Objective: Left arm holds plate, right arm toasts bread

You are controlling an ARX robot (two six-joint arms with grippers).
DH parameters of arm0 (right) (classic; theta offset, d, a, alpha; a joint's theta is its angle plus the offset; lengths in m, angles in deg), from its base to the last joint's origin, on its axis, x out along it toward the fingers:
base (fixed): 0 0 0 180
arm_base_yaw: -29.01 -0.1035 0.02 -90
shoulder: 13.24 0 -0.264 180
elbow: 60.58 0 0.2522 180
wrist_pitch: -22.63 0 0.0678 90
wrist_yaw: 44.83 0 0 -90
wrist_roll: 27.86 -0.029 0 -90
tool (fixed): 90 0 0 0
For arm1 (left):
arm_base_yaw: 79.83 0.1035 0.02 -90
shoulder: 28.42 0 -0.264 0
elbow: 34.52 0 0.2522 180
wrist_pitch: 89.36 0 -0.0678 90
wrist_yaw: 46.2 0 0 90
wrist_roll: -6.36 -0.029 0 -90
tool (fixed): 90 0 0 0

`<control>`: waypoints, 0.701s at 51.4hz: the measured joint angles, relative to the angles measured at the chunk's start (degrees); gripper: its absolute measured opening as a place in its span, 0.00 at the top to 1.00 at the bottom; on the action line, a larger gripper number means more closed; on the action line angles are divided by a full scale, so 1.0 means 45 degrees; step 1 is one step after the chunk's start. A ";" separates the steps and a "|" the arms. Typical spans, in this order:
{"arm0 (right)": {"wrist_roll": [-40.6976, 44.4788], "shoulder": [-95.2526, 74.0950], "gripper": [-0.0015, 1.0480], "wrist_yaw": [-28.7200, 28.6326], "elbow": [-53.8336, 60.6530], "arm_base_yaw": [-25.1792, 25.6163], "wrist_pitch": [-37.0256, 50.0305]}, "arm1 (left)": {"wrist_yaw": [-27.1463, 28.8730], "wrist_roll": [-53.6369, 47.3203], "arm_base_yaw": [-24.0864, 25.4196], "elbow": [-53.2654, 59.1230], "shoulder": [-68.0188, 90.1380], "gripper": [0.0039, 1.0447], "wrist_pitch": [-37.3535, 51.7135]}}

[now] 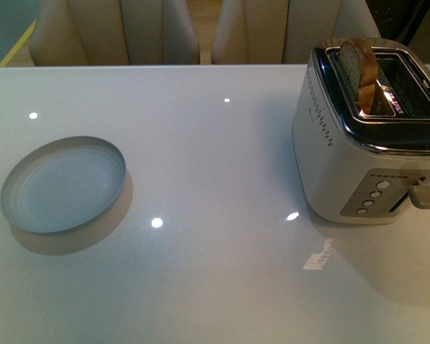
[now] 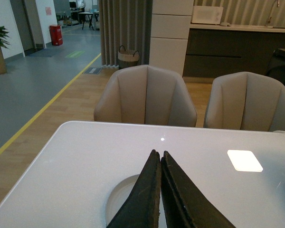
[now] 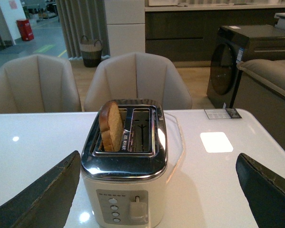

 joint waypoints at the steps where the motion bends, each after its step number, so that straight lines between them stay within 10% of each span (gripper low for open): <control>1: 0.0000 0.0000 0.09 0.0000 0.0000 0.0000 0.0000 | -0.0010 0.0000 0.0000 0.0000 -0.0379 0.97 -0.0554; 36: 0.0000 0.0000 0.09 0.0000 0.0000 0.0000 0.0000 | 0.0000 -0.0015 0.0000 0.0000 -0.1651 0.97 -0.1540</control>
